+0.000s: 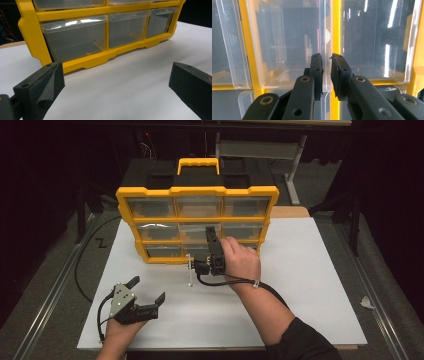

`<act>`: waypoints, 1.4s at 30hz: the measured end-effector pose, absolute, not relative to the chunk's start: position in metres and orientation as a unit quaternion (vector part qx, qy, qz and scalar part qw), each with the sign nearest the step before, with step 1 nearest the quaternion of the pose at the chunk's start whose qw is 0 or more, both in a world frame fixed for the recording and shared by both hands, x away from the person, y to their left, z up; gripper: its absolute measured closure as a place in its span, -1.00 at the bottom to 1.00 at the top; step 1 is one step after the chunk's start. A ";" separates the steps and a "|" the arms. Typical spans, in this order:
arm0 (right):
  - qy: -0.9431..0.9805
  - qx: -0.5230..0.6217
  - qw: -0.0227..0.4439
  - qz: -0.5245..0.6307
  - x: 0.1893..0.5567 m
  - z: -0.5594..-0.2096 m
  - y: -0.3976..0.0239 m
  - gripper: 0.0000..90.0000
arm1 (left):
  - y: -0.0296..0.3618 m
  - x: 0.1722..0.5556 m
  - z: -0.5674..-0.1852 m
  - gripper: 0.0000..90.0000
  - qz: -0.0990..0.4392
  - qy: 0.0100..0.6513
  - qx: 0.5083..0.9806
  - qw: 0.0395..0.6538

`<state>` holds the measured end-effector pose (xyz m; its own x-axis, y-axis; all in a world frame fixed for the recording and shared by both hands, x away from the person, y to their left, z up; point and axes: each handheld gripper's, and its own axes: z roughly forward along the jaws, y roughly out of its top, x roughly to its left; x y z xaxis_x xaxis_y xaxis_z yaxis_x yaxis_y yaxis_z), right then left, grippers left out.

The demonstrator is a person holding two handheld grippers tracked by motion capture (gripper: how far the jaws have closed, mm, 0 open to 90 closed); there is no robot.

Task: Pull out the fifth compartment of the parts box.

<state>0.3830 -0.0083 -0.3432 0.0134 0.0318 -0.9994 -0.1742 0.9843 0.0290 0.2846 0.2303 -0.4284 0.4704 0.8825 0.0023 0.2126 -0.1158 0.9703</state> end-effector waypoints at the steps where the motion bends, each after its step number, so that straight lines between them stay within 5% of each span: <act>1: 0.701 -0.047 0.708 0.072 0.383 -0.343 -0.008 0.80 | 0.230 0.285 -0.428 -0.98 0.317 0.405 0.676 0.527; 10: 0.714 -0.047 0.694 0.076 0.382 -0.339 -0.007 0.60 | 0.230 0.285 -0.428 -0.99 0.317 0.405 0.676 0.527; 14: 0.723 -0.052 0.684 0.084 0.381 -0.335 -0.005 0.39 | 0.230 0.285 -0.429 -0.99 0.317 0.405 0.677 0.527; 20: 0.724 -0.043 0.679 0.111 0.381 -0.331 0.000 -0.20 | 0.230 0.285 -0.428 -0.99 0.317 0.405 0.676 0.527; 23: 0.732 -0.038 0.670 0.116 0.385 -0.329 0.000 -0.23 | 0.231 0.285 -0.428 -0.98 0.317 0.405 0.676 0.527; 28: 0.751 -0.025 0.651 0.105 0.390 -0.331 -0.003 -0.14 | 0.231 0.285 -0.429 -0.99 0.317 0.406 0.675 0.528; 39: 0.746 -0.018 0.658 0.102 0.388 -0.327 -0.007 0.68 | 0.230 0.285 -0.429 -0.98 0.317 0.406 0.676 0.527; 42: 0.742 -0.024 0.664 0.094 0.386 -0.328 -0.007 0.70 | 0.230 0.285 -0.429 -0.98 0.317 0.405 0.676 0.527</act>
<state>0.3862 -0.0068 -0.3278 -0.1173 0.0895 -0.9891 -0.1597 0.9813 0.1077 0.2848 0.2303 -0.4285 0.4706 0.8823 0.0013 0.2139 -0.1155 0.9700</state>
